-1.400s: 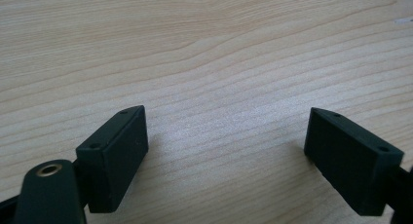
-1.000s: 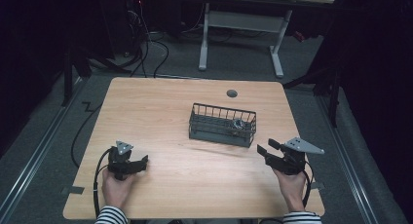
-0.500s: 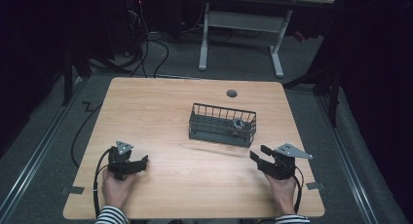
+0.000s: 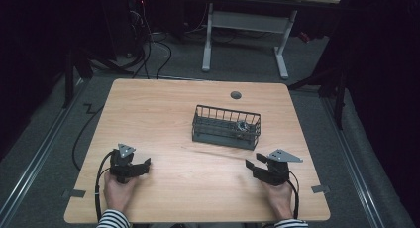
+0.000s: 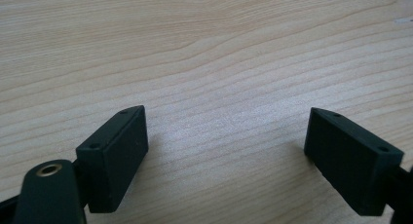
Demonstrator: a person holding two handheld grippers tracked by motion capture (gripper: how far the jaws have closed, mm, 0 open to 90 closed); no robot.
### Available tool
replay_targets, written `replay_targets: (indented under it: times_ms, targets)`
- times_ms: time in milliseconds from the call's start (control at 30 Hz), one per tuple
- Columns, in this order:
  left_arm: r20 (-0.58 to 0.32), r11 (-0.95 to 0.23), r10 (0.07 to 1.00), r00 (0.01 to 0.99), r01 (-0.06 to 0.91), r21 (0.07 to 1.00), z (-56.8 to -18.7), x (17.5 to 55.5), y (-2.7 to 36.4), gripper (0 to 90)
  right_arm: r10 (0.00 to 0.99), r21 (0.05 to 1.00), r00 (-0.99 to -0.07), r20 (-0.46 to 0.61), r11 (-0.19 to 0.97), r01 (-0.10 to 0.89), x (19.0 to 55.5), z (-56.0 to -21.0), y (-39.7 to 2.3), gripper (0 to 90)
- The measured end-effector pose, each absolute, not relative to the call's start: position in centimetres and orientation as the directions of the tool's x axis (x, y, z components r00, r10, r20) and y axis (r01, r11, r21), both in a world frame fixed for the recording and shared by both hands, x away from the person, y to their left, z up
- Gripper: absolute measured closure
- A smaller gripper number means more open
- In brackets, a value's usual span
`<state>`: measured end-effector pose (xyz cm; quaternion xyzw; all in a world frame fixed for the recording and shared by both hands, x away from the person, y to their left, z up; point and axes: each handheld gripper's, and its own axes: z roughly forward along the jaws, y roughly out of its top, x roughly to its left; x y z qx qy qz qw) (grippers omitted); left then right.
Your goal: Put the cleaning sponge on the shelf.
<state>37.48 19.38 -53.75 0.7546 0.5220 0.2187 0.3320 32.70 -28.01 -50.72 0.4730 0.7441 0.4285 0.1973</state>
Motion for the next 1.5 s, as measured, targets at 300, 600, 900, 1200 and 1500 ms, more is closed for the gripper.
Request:
replay_targets:
  times_ms: [300, 600, 900, 1200, 1500]
  targets:
    - [-0.016, -0.235, 0.933, 0.359, 0.643, 0.729, -53.7, 37.5, 19.4, 16.5, 0.875, 0.8, -0.476, 0.093, 0.219, 0.559, 33.0, -51.7, -26.9, 43.7]
    - [-0.016, -0.235, 0.933, 0.359, 0.643, 0.729, -53.7, 37.5, 19.4, 16.5, 0.885, 0.767, -0.461, 0.065, 0.251, 0.591, 33.1, -52.5, -26.5, 41.9]
    - [-0.016, -0.235, 0.933, 0.359, 0.643, 0.729, -53.7, 37.5, 19.4, 16.5, 0.882, 0.744, -0.471, 0.017, 0.304, 0.595, 33.4, -53.1, -25.8, 41.0]
    - [-0.016, -0.235, 0.933, 0.359, 0.643, 0.729, -53.7, 37.5, 19.4, 16.5, 0.882, 0.73, -0.472, -0.014, 0.331, 0.598, 33.5, -53.1, -25.5, 40.2]
    - [-0.015, -0.235, 0.933, 0.359, 0.643, 0.729, -53.7, 37.4, 19.3, 16.4, 0.884, 0.728, -0.467, -0.021, 0.334, 0.599, 33.5, -53.1, -25.5, 37.3]
